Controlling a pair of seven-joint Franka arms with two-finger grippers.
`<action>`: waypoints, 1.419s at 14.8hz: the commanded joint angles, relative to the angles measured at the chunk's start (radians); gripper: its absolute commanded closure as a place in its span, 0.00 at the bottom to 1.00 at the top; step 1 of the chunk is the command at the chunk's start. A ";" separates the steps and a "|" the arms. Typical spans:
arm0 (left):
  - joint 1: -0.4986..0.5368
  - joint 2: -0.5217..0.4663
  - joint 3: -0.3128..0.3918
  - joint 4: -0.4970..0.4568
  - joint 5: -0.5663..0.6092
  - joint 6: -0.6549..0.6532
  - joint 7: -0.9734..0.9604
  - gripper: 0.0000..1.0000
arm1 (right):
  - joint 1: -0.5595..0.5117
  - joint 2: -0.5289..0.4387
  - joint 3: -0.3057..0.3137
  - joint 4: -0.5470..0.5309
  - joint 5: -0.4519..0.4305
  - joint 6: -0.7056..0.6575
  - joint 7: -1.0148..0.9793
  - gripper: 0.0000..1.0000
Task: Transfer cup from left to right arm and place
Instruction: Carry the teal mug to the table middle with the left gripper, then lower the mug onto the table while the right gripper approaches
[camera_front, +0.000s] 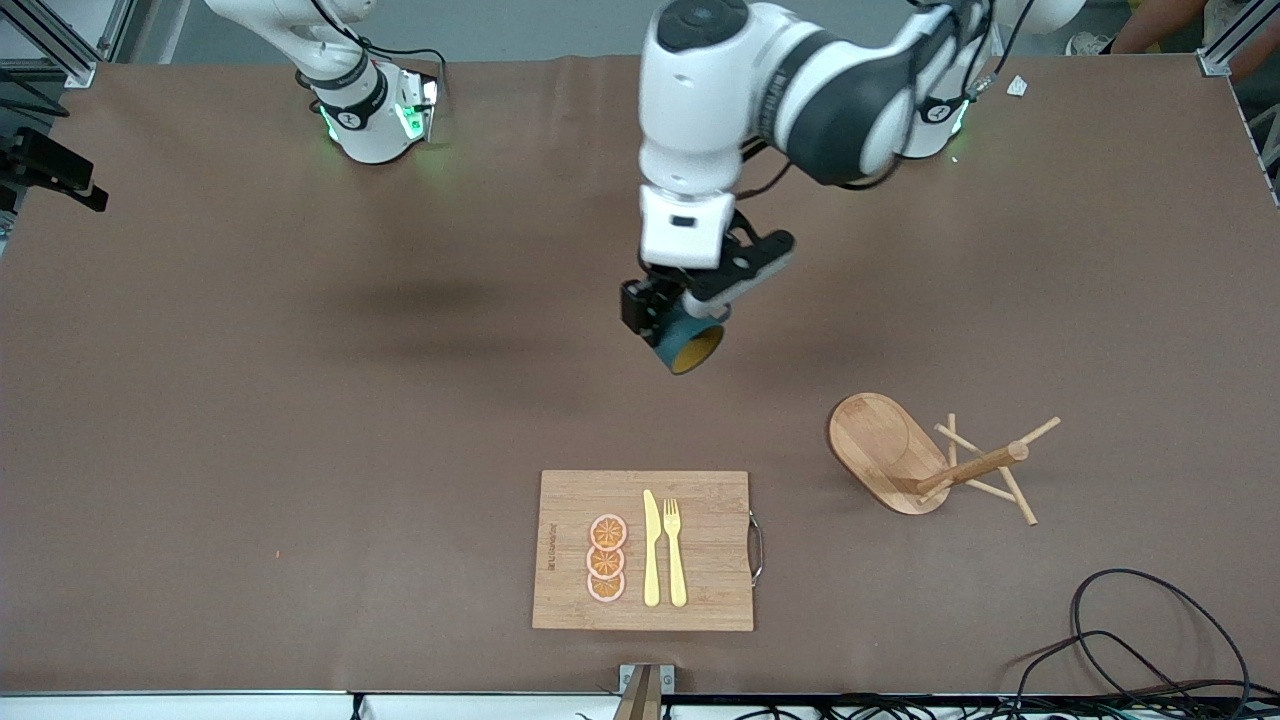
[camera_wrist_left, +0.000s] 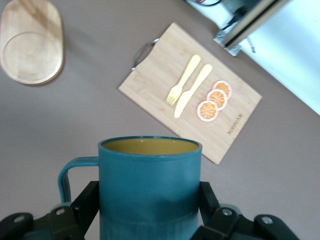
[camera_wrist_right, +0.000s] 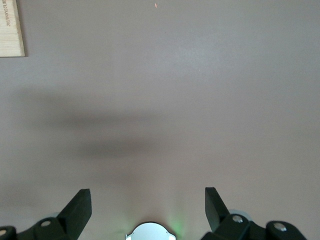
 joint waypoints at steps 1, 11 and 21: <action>-0.079 0.038 0.005 0.002 0.147 0.030 -0.053 0.31 | -0.052 0.042 0.015 0.007 0.003 0.008 -0.008 0.00; -0.327 0.256 0.007 -0.018 0.956 0.071 -0.528 0.36 | -0.136 0.225 0.015 0.008 -0.003 0.137 -0.023 0.00; -0.419 0.580 0.013 -0.038 1.477 -0.179 -0.777 0.39 | -0.172 0.453 0.017 0.010 0.003 0.448 -0.012 0.00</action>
